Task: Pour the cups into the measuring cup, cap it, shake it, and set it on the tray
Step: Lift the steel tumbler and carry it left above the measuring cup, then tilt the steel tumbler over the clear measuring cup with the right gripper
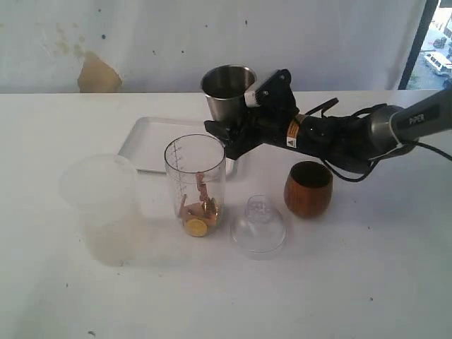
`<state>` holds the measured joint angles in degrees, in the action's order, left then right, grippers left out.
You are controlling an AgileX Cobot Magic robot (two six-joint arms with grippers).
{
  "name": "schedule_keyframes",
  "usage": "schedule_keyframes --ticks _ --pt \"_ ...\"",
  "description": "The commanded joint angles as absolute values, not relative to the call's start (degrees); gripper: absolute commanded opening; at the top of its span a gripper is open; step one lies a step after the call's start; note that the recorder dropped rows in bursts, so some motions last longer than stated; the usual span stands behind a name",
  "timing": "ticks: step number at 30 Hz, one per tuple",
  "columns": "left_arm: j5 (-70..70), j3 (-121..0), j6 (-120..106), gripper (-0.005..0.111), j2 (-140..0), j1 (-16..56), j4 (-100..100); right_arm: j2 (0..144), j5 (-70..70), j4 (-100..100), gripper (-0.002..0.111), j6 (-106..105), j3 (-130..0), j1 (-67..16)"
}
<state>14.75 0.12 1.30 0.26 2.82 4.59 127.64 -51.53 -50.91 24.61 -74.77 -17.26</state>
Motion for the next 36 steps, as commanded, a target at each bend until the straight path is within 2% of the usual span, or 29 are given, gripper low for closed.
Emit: schedule_keyframes --ticks 1,21,36 --pt "14.61 0.00 1.26 0.103 0.00 2.70 3.91 124.26 -55.67 -51.14 0.000 23.98 -75.50 -16.94" --pt "14.61 0.00 1.26 0.103 0.00 2.70 3.91 122.29 -59.03 -60.36 0.000 29.83 -75.27 -14.32" --pt "14.61 0.00 1.26 0.103 0.00 2.70 3.91 122.29 -60.28 -65.42 0.000 26.70 -75.27 -14.23"
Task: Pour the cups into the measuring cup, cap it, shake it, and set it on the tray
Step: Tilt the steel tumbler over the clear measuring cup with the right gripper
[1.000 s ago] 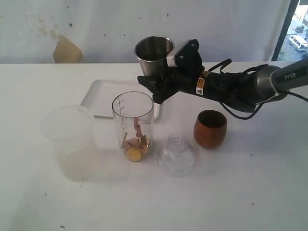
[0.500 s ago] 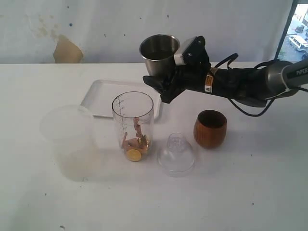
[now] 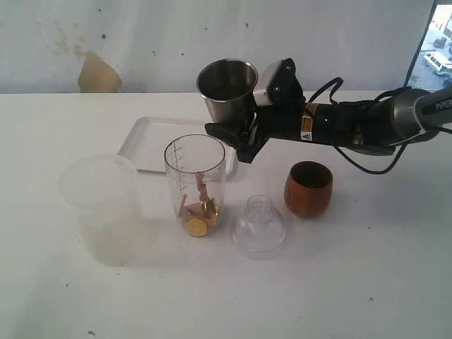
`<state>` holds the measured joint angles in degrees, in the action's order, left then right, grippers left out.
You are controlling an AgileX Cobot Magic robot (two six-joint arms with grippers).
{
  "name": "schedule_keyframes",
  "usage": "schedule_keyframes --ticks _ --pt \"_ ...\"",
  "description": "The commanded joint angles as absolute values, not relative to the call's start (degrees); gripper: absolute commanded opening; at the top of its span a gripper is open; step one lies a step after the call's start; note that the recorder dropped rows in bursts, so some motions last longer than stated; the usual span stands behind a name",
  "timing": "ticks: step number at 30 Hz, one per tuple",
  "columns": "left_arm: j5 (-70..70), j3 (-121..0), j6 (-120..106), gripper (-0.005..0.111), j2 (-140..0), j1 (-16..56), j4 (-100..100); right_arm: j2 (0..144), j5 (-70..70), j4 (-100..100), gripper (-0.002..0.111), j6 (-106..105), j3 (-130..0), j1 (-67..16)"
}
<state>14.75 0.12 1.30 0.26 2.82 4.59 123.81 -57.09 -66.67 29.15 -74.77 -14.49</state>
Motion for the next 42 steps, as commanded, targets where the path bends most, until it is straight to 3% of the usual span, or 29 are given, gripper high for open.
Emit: schedule_keyframes --ticks 1,42 --pt "14.61 0.00 1.26 0.103 0.00 2.70 3.91 122.29 -60.28 -65.51 0.000 25.33 -75.27 -14.23" --pt "14.61 0.00 1.26 0.103 0.00 2.70 3.91 121.71 -59.78 -70.35 0.000 18.03 -75.27 -12.65"
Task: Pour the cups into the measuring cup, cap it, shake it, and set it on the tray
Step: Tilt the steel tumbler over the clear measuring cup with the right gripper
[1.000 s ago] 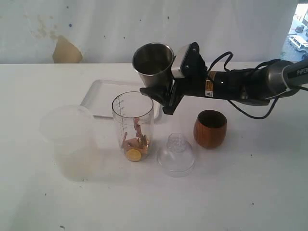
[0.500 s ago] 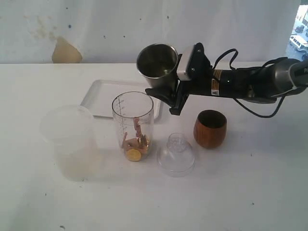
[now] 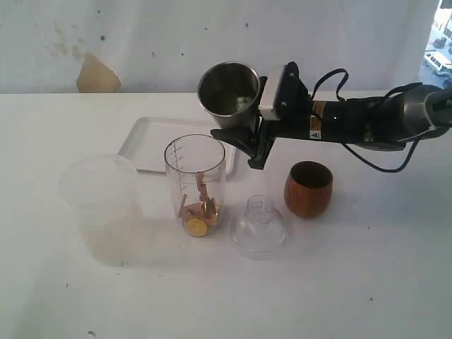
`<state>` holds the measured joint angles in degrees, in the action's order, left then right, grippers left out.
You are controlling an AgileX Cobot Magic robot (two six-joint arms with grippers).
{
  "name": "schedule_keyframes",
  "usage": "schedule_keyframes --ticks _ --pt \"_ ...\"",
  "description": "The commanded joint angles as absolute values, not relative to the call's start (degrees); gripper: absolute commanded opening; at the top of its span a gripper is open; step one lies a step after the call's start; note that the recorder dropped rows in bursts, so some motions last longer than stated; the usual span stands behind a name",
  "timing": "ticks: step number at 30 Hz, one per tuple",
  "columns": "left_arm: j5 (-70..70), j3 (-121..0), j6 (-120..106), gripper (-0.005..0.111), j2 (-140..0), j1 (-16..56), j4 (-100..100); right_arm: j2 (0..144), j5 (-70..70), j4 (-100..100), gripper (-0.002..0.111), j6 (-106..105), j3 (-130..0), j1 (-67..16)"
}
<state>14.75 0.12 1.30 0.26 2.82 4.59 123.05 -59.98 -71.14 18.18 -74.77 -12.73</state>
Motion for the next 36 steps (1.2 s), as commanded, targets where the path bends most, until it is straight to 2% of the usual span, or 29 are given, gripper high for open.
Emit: schedule_keyframes --ticks 1,36 --pt "14.61 0.00 1.26 0.103 0.00 2.70 3.91 121.71 -59.04 -70.82 0.000 18.03 -75.27 -12.65" --pt "14.61 0.00 1.26 0.103 0.00 2.70 3.91 119.43 -56.76 -71.97 0.000 11.41 -75.37 -12.65"
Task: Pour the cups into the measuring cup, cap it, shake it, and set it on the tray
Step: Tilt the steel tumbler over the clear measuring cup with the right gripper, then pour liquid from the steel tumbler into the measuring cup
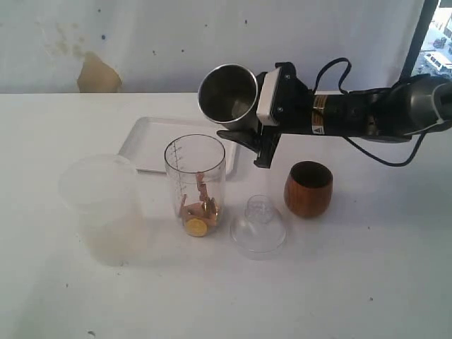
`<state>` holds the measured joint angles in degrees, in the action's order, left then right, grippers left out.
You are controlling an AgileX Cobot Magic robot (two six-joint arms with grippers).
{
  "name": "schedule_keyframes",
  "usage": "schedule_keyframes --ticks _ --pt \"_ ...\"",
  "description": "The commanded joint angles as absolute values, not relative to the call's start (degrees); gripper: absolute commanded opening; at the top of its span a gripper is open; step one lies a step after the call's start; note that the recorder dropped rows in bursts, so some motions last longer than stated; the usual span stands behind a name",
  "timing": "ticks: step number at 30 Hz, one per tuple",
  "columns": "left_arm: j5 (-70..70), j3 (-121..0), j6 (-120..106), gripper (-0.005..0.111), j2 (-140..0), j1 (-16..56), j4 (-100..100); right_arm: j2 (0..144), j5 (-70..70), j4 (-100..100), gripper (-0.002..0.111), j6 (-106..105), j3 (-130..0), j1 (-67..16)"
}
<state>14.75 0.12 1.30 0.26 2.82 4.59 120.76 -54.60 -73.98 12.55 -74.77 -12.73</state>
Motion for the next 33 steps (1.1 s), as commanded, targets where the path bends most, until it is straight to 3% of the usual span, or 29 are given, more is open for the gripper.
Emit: schedule_keyframes --ticks 1,33 --pt "14.61 0.00 1.26 0.103 0.00 2.70 3.91 119.43 -56.76 -71.97 0.000 10.55 -75.37 -12.65" --pt "14.61 0.00 1.26 0.103 0.00 2.70 3.91 118.49 -52.31 -71.03 0.000 4.24 -75.97 -14.94"
